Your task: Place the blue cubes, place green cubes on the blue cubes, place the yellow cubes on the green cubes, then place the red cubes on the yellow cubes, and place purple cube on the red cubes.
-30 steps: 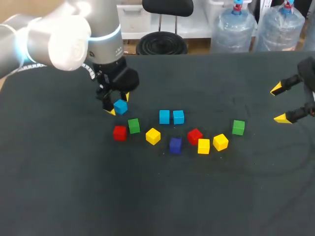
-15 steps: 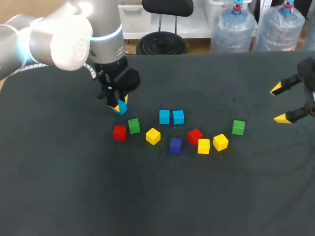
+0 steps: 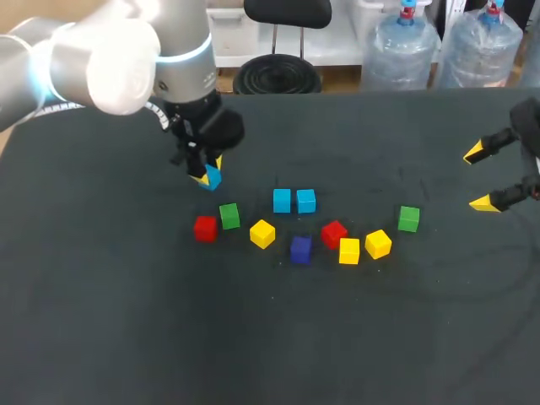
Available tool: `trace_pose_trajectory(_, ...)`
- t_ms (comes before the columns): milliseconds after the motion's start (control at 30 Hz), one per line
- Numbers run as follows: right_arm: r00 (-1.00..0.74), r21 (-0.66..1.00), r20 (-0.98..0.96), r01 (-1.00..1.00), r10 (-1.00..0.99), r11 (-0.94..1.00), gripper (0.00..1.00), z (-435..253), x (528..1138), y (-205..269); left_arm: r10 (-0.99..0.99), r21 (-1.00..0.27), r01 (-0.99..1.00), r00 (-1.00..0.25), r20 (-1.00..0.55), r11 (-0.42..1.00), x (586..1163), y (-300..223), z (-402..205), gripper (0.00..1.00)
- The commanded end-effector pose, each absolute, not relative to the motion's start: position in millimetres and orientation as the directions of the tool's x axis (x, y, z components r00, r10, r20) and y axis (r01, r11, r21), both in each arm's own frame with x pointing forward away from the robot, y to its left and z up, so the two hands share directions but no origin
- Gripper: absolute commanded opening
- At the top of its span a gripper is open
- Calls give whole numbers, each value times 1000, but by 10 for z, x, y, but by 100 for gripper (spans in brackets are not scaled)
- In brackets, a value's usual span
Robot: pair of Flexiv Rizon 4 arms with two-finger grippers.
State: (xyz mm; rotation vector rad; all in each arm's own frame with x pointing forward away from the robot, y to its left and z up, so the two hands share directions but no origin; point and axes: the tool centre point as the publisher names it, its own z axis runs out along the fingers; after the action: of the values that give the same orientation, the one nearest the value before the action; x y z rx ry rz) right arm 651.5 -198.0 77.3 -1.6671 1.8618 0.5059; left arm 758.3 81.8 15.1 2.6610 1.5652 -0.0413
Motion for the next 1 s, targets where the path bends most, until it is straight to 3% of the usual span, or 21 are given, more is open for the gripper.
trace_pose_trajectory(33,-47,-99,-647,-984,-761,145,100,763,6527,-1977,889,53,890,455,-49,-452,7489,819,259,0)
trace_pose_trajectory(1000,-47,-99,-647,-984,-761,145,100,763,6527,-1977,992,50,993,110,-66,-107,7179,259,444,0)
